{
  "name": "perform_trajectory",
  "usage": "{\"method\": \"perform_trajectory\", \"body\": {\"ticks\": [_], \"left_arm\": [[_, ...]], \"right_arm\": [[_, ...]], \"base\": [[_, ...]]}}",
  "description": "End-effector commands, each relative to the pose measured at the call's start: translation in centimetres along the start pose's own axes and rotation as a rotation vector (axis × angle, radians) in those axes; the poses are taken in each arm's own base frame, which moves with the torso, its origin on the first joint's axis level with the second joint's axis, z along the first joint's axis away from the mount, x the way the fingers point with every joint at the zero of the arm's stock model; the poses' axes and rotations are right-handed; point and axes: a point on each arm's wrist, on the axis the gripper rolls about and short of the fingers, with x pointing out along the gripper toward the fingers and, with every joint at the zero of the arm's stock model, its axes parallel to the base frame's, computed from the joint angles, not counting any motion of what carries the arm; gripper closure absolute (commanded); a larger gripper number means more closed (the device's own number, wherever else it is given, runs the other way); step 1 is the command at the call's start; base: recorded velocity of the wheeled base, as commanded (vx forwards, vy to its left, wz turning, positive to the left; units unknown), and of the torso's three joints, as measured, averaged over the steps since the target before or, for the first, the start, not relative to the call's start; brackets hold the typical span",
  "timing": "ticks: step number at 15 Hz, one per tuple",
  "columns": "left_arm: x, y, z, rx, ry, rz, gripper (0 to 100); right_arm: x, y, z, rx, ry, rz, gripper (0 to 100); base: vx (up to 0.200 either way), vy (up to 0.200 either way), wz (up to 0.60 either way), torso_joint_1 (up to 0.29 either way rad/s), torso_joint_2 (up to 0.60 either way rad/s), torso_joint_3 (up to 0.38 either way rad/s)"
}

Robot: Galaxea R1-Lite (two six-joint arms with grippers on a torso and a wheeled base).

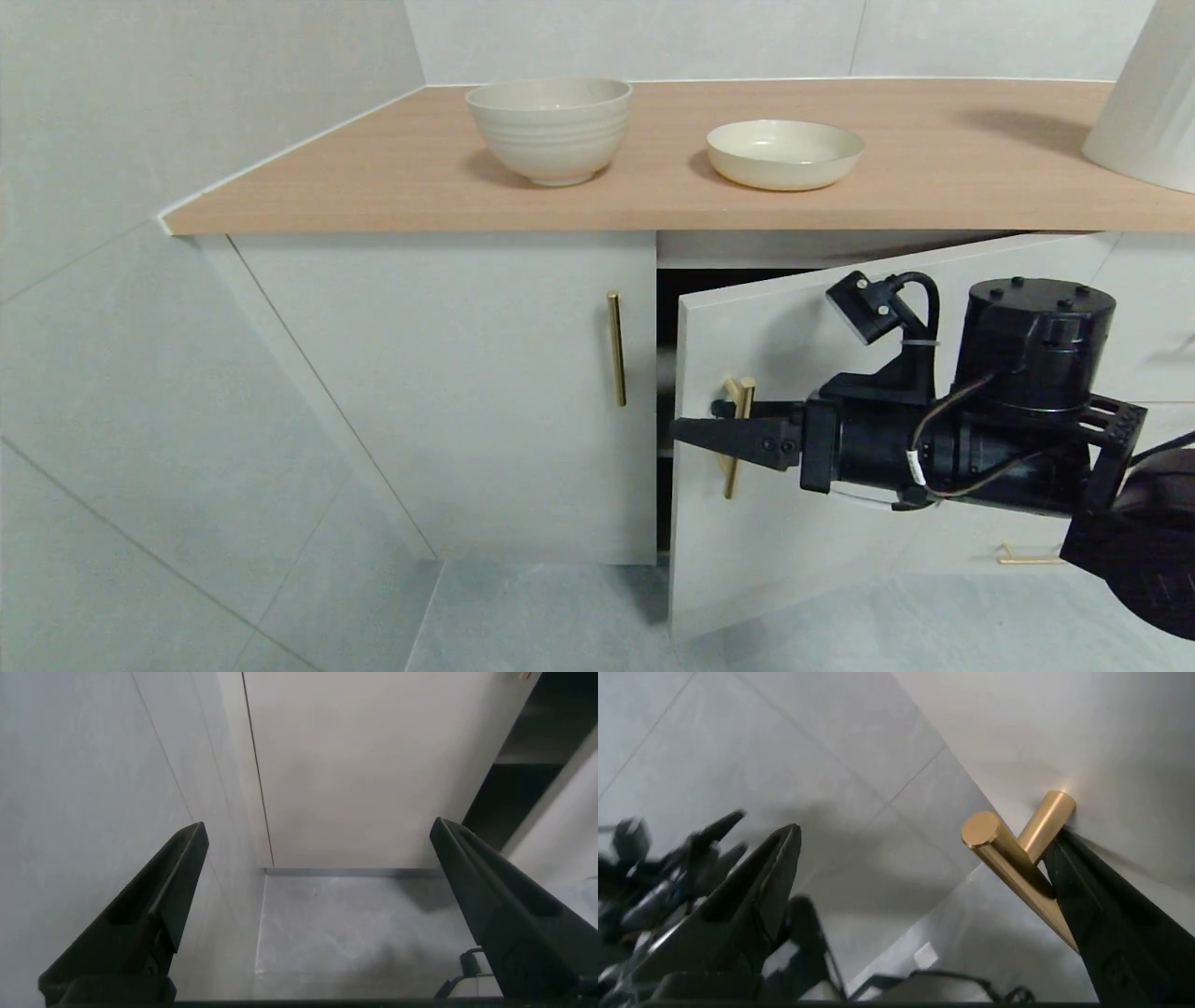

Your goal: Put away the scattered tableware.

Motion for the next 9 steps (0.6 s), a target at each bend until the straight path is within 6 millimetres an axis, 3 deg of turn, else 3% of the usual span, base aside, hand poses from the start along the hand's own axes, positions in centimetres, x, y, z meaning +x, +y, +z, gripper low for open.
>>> {"method": "perform_trajectory", "body": {"ticks": [1, 4, 9], "left_arm": [[0.0, 0.0, 0.0, -0.001, 0.001, 0.000, 0], [0.0, 0.0, 0.0, 0.022, 0.003, -0.003, 0], [-0.2, 0.0, 0.9, -0.001, -0.031, -0.018, 0]], "right_arm": [[-1.3, 1.0, -0.4, -0.001, 0.008, 0.017, 0], [-2.2, 1.5, -0.7, -0.002, 0.008, 0.019, 0], [-1.9, 2.0, -1.5, 0.005, 0.036, 0.040, 0]], "base": [[0.000, 0.000, 0.00, 0.000, 0.00, 0.000], [0.000, 0.000, 0.00, 0.000, 0.00, 0.000], [0.000, 0.000, 0.00, 0.000, 0.00, 0.000]]}}
